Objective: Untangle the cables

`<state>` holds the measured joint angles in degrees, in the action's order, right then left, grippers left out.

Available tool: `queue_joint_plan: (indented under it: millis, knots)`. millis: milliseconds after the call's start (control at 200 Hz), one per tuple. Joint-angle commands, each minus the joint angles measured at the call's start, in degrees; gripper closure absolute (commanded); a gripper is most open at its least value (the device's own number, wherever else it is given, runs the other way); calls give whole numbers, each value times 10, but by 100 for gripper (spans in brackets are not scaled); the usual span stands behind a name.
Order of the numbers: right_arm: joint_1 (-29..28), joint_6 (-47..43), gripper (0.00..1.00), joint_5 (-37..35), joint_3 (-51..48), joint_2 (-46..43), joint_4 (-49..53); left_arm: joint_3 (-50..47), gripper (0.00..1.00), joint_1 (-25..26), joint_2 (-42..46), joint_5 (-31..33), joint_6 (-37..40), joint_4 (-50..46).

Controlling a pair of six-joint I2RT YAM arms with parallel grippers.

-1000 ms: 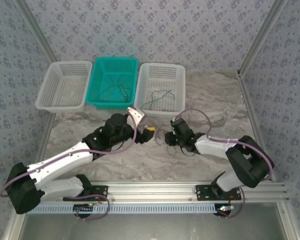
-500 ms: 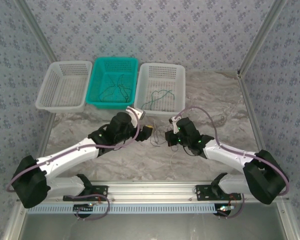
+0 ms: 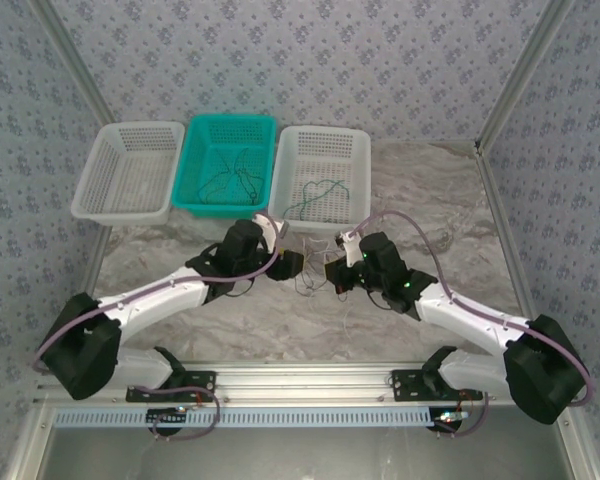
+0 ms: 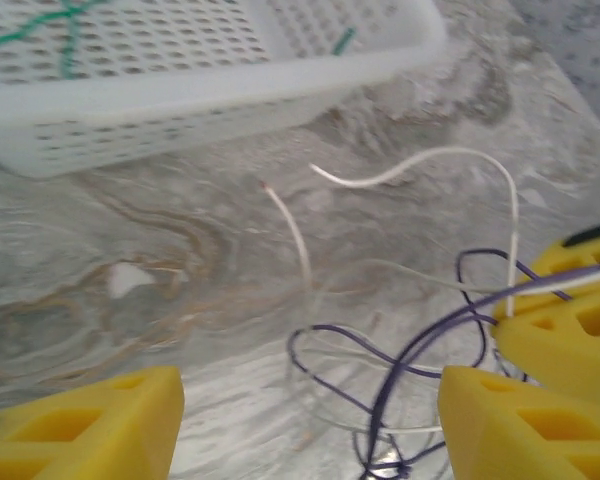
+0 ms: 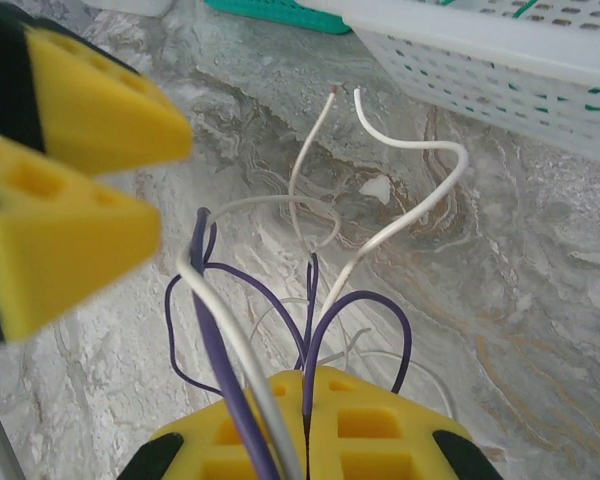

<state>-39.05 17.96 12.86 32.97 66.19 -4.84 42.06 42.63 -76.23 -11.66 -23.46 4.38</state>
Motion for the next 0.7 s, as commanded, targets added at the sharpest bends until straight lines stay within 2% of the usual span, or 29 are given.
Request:
queue_joint_plan:
  millis: [0,180,315,400,510,600,695]
  knots:
    - [4,3,100,-2,21,-11,8,7,36,1,-23,-55,-7,18]
    - [5,7,100,-6,22,-13,12,7,49,1,-61,-37,-11,13]
    - [8,10,100,-36,22,-14,29,6,62,1,-75,-48,-19,28]
    - [15,18,100,-48,19,-15,38,4,65,1,-78,-57,-19,33]
    - [22,28,100,-45,10,-23,31,-2,63,2,-87,-68,-23,42]
    - [25,35,100,-45,3,-27,20,-4,48,10,-108,-71,-38,66]
    - [30,41,100,-42,0,-25,15,0,49,28,-133,-75,-48,92]
